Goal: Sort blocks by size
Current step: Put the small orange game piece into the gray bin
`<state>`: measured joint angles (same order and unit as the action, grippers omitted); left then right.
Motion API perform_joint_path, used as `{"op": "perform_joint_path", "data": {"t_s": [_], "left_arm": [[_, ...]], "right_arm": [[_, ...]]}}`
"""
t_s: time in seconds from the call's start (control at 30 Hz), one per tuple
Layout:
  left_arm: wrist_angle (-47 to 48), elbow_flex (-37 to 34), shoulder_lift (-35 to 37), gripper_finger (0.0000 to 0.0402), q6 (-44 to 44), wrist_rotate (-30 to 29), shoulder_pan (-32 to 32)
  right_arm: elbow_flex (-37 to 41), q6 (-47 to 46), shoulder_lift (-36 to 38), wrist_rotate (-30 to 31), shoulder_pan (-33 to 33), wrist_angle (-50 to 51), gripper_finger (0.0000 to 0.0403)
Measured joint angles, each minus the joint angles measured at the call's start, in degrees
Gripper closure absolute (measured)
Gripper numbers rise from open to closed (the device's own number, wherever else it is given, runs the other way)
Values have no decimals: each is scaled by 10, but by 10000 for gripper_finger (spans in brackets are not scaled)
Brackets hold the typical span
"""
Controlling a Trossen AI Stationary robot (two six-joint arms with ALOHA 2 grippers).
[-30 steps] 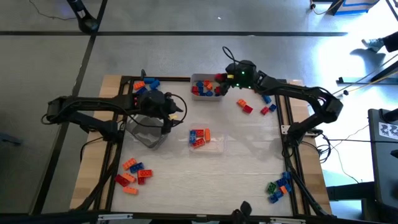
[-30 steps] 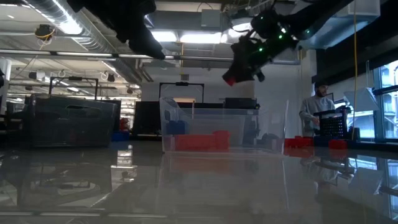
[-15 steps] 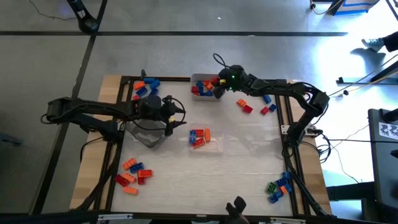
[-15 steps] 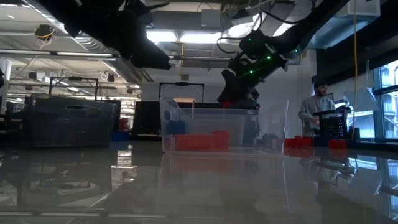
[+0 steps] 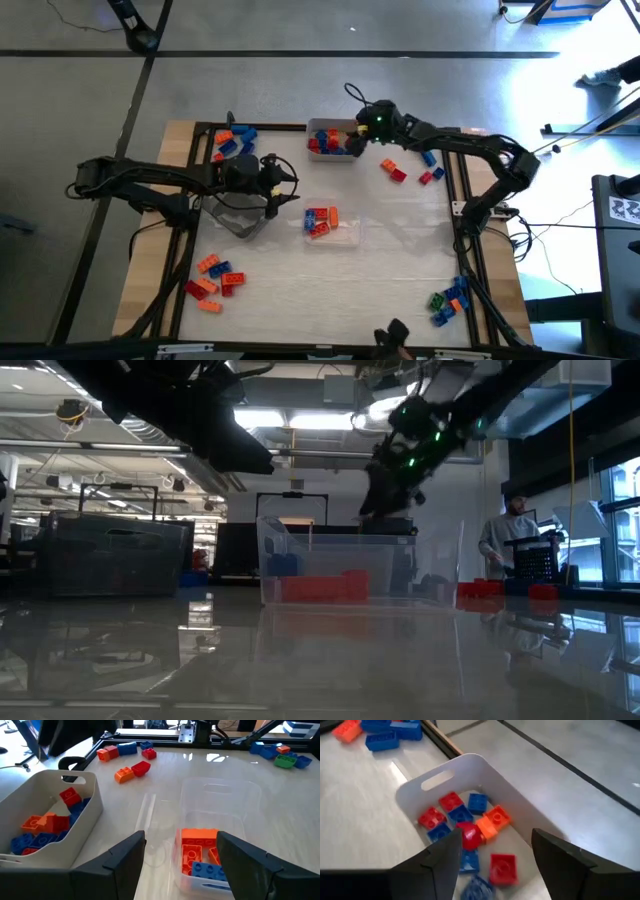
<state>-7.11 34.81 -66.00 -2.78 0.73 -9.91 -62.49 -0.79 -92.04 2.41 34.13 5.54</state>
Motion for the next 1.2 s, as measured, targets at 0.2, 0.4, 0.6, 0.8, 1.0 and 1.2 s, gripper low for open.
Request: {"op": "perform_joint_path", "data": {"t_s": [0.2,0.4,0.6,0.8,1.0,1.2], "left_arm": [[1,0,0,170,2,0,0],[1,0,0,170,3,0,0],[4,0,0,170,3,0,0],[6,0,0,170,3,0,0],[5,0,0,170,2,0,0],[5,0,0,170,2,0,0]], "right_arm": [[-59,28,74,104,0,226,165],[-63,8,117,207,25,359,166],[-56,-42,102,169,102,435,166],[-17,-33,69,93,175,424,166],[9,-19,30,69,212,373,166],[10,-19,-15,69,223,330,166]]}}
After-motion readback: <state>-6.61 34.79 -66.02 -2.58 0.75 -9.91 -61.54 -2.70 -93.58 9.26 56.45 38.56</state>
